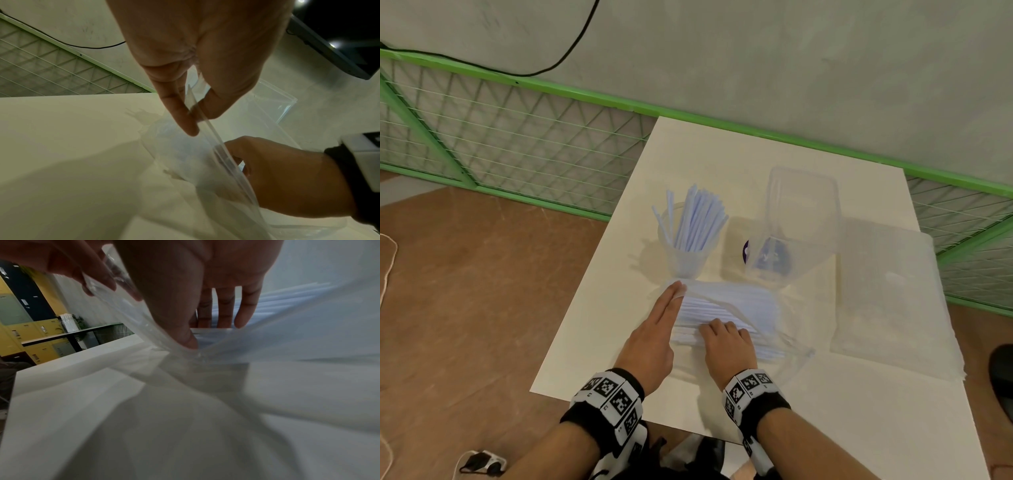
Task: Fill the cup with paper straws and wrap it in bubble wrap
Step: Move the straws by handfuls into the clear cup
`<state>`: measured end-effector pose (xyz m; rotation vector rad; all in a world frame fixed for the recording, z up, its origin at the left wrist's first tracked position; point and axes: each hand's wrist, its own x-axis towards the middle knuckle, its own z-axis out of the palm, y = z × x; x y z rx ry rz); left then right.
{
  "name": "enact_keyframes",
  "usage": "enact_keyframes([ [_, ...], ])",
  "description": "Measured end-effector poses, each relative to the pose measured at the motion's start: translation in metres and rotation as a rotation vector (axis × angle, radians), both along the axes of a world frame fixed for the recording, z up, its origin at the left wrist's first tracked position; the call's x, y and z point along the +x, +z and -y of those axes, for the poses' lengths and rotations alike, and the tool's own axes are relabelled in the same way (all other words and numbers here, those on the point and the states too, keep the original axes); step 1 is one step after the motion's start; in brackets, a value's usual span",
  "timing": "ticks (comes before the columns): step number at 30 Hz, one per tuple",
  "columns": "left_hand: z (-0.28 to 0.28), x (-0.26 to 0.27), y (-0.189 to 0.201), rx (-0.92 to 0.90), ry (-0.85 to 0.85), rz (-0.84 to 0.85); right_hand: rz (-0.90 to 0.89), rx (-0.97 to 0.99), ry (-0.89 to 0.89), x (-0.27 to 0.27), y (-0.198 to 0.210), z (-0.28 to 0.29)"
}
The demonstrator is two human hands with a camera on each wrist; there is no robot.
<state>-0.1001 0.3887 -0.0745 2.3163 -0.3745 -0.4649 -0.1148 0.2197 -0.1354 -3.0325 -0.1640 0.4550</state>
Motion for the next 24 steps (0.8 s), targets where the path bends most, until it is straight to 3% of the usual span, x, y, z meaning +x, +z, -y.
enact_keyframes([
  [17, 0.001, 0.002, 0.004, 0.014, -0.002, -0.020, -0.064, -0.084, 0.033, 0.013, 0.005, -0.001],
  [24, 0.001, 0.003, 0.004, 0.020, -0.006, -0.020, -0.009, -0.016, 0.012, 0.010, 0.004, -0.002],
])
